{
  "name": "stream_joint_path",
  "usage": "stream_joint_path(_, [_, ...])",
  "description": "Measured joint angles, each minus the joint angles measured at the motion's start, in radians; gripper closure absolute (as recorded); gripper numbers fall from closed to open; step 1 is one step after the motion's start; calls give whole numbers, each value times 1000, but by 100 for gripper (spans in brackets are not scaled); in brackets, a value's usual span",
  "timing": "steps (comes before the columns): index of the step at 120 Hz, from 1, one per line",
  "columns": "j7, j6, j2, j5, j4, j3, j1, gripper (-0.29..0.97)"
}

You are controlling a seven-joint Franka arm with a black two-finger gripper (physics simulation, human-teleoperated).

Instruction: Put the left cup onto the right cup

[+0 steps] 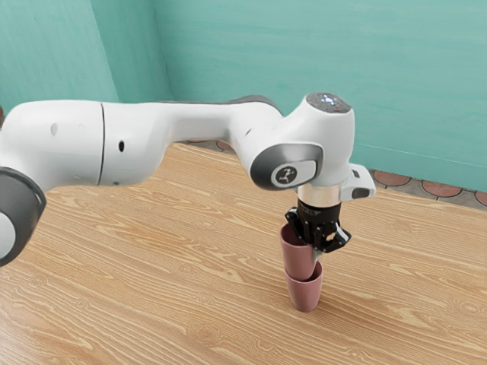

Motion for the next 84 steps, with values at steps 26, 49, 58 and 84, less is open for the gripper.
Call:
stream_joint_path(26, [-4, 12, 4, -1, -4, 0, -5, 60])
stream_joint_path(49, [-5, 17, 4, -3, -10, 0, -5, 25])
stream_joint_path(58, [-6, 18, 3, -3, -14, 0, -2, 18])
stream_joint_path(84, [-4, 15, -36, -1, -9, 14, 0, 6])
